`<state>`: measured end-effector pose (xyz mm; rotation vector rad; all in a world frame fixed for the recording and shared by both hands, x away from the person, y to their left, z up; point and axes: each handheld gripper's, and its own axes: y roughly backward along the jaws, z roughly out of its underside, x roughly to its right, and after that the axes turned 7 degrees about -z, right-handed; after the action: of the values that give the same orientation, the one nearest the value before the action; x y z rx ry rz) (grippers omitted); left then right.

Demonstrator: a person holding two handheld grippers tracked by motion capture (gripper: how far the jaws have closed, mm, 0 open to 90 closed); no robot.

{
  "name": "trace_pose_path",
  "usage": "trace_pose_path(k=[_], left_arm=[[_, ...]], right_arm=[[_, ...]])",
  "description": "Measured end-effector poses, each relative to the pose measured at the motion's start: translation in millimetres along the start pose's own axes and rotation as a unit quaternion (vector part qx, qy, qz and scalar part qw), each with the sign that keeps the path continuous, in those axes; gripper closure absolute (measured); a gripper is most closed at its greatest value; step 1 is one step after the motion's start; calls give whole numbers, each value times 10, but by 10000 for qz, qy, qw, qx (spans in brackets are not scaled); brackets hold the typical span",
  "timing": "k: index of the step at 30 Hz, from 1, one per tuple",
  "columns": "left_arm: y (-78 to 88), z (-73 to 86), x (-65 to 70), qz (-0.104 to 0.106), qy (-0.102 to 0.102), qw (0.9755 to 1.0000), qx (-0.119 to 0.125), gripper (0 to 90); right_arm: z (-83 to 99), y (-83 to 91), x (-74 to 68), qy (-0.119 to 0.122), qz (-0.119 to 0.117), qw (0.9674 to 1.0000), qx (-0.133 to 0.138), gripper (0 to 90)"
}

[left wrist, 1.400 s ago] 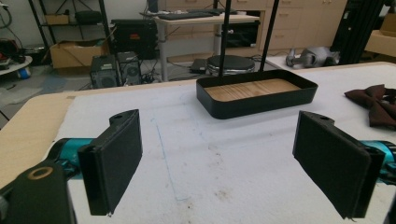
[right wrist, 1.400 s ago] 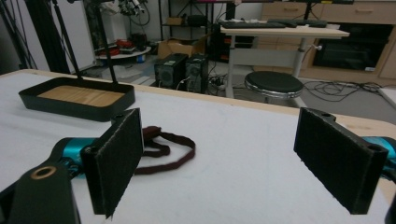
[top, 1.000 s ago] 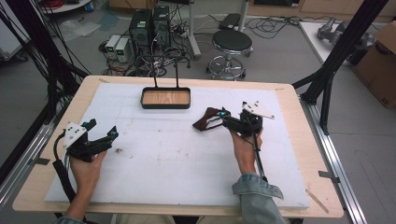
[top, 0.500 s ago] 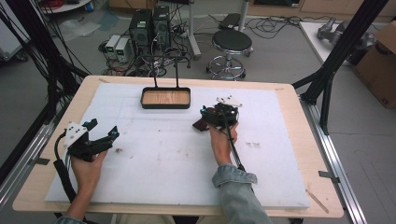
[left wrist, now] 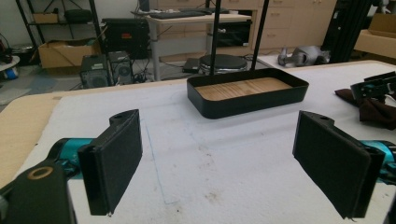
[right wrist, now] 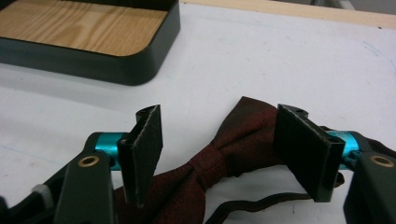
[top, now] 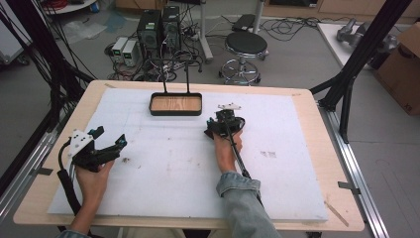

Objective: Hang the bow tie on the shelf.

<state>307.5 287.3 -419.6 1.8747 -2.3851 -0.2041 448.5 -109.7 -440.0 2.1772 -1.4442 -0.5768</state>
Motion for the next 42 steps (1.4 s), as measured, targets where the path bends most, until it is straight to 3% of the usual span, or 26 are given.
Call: trace_pose_path(k=[12,17,23,28,34,42], left_arm=[[-4,2,7,0,-3,10000,-15,163],[0,1,7,6,0,10000,-16,163],[10,0,0,-6,7,10000,-4,164],[19,3,-13,-19,21,10000,4,165],[20,9,-20,-33,26,10000,-11,165],[19,12,-18,-20,21,10000,-27,165]], right_arm=[[2,-56,-30,212,258,9987,-398,446],[3,-50,-41,339,388,9972,-538,566],[3,-44,-66,486,465,9962,-557,691],[-11,-19,-56,490,482,9961,-547,743],[-87,105,-24,572,391,9972,-278,748],[-219,335,-24,808,-17,9964,254,748]])
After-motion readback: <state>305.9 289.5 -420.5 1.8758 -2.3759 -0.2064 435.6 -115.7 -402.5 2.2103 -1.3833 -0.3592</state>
